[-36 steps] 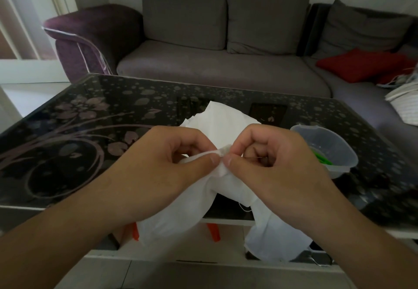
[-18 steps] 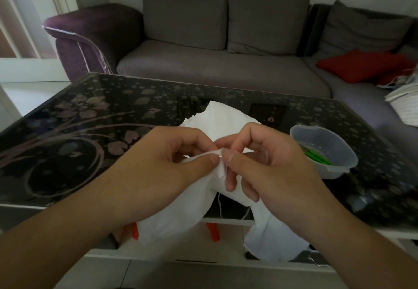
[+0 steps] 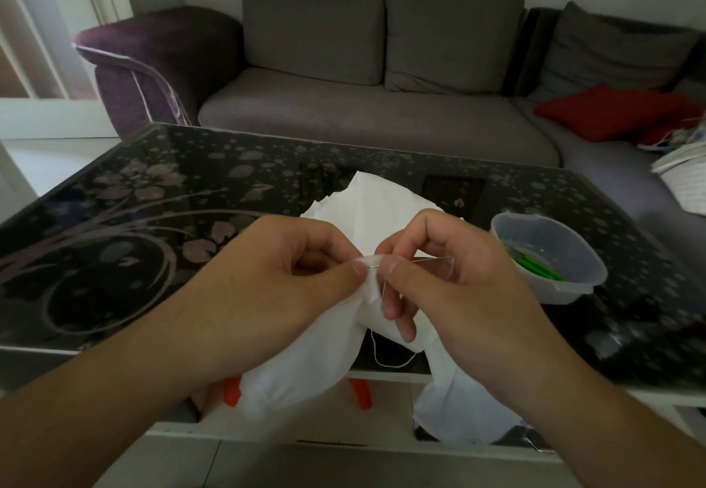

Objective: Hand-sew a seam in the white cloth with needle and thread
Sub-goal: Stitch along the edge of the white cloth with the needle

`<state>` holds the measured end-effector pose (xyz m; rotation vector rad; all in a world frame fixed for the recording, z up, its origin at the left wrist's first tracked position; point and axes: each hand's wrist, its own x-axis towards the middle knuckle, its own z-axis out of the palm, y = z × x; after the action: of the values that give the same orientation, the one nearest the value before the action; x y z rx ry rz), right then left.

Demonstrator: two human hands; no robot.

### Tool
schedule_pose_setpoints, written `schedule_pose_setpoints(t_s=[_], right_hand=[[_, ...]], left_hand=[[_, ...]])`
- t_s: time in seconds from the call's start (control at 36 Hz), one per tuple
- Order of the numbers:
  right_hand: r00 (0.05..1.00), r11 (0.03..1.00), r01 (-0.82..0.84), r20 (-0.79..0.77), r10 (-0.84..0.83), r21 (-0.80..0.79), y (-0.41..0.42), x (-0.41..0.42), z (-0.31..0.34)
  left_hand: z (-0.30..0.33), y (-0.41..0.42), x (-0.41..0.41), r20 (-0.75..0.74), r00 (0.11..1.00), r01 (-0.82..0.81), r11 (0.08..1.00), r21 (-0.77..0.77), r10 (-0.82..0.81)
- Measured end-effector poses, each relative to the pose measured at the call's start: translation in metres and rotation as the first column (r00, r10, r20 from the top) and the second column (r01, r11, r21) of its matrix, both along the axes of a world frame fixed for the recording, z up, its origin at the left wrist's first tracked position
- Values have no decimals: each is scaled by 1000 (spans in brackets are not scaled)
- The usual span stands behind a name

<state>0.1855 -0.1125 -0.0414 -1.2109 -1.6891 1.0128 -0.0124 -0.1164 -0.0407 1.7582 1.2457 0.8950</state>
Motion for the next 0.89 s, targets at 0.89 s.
schedule_pose_setpoints(t_s=[0.89], right_hand=[[998,996,70,-1,-71,59,-3,-5,1]], left_hand=[[1,-1,3,-46,998,-28,998,61,30]])
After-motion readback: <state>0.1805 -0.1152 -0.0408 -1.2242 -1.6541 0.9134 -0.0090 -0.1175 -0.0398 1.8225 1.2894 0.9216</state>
